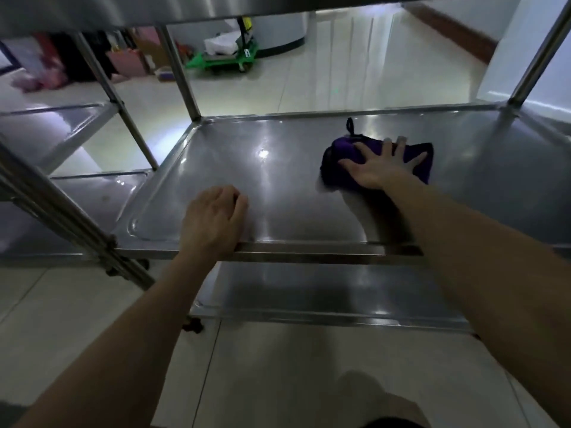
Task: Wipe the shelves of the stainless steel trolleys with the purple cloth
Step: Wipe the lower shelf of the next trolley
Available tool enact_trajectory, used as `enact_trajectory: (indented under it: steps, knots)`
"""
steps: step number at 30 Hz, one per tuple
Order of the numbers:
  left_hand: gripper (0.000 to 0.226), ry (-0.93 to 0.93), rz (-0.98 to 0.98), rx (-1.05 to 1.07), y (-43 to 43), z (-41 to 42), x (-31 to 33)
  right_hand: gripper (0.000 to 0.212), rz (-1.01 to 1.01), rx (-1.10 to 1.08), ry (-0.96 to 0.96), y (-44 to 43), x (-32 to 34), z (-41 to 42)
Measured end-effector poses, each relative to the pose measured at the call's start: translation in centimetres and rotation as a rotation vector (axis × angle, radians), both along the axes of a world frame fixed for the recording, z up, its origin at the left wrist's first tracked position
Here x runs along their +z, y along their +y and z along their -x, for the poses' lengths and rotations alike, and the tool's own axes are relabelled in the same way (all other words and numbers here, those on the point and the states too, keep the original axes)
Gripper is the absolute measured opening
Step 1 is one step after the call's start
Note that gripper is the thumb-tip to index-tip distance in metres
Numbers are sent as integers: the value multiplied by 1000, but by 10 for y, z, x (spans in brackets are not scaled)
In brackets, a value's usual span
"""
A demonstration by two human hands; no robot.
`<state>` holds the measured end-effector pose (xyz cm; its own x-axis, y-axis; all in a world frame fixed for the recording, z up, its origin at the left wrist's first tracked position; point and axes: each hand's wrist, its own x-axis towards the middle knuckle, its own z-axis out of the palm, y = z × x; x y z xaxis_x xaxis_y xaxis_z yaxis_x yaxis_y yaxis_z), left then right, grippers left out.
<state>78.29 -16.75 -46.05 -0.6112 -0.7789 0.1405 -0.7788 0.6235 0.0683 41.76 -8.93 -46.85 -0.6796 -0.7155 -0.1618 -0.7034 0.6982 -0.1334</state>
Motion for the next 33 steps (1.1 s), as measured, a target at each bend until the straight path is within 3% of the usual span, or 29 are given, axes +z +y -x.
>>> enact_trajectory:
  steps: [5, 8, 11, 14, 18, 21, 24, 28, 33]
  knots:
    - [29, 278, 66, 0, 10, 17, -2, 109, -1, 219, 12, -54, 9, -48]
    - [33, 272, 18, 9, 6, 16, -2, 100, -23, 403, 13, -85, 8, -109]
    - [33, 295, -23, 34, -1, 13, -3, 91, 7, 446, -18, -88, 5, -114]
    - [32, 294, -13, 7, -5, 12, -4, 91, 12, 364, -25, -61, 3, -62]
    - [28, 310, 2, -43, -3, 13, -2, 89, 27, 59, -23, -12, 4, 29]
    - [35, 249, -21, -42, 2, 16, -1, 93, -42, -45, -16, -24, 11, 43]
    - [45, 249, -37, -13, 4, 16, 1, 94, -18, 59, 10, -76, 14, -4]
    - [36, 277, -16, -30, -1, 12, 0, 87, 1, 313, 41, -120, 12, -99]
    - [36, 318, -36, -59, -14, 2, 1, 79, 52, 460, 16, -68, 2, -140]
